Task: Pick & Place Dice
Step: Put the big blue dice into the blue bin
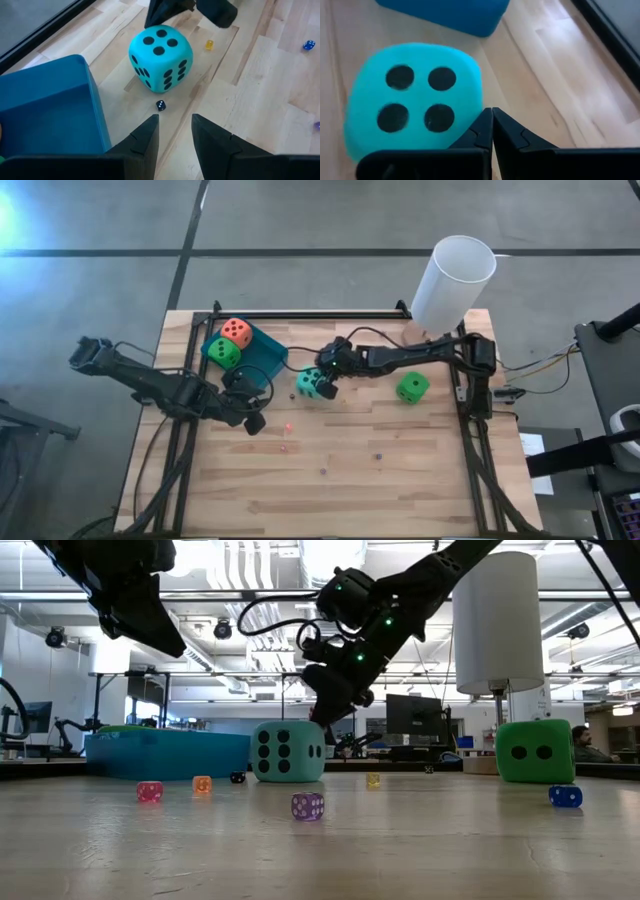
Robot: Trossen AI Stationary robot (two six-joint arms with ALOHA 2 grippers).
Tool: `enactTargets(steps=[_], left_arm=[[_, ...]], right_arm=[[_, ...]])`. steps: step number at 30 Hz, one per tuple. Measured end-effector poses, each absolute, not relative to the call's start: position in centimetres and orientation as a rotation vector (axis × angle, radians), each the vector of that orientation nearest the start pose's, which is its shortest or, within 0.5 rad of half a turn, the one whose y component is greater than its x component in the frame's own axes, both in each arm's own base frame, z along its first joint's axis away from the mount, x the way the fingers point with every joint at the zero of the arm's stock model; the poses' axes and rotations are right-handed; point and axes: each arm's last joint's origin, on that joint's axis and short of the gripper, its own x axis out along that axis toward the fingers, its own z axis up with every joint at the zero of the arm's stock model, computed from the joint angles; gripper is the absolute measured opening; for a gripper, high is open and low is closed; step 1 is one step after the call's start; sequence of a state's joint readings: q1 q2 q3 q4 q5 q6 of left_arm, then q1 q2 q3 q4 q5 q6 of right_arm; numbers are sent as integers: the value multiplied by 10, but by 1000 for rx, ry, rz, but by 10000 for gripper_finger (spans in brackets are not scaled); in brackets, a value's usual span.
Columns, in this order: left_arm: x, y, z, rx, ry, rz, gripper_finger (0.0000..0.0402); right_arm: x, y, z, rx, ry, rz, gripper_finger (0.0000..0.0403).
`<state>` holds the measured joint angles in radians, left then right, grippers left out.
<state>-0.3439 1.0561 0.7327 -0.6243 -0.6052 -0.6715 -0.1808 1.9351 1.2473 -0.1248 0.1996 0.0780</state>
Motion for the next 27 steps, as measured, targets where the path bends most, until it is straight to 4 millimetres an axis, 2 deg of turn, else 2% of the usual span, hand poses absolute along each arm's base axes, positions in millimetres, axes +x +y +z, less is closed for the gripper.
enactTargets(steps=[11,22,27], left_arm=[[189,-50,238,-192,714,502,119],[189,-50,238,-192,714,503,119],[189,-50,238,-192,714,502,119]], right_arm=[[423,-61,164,46,803,-288,8],[432,-31,182,-13,758,-205,8],[430,-26,188,-24,757,-197,8]])
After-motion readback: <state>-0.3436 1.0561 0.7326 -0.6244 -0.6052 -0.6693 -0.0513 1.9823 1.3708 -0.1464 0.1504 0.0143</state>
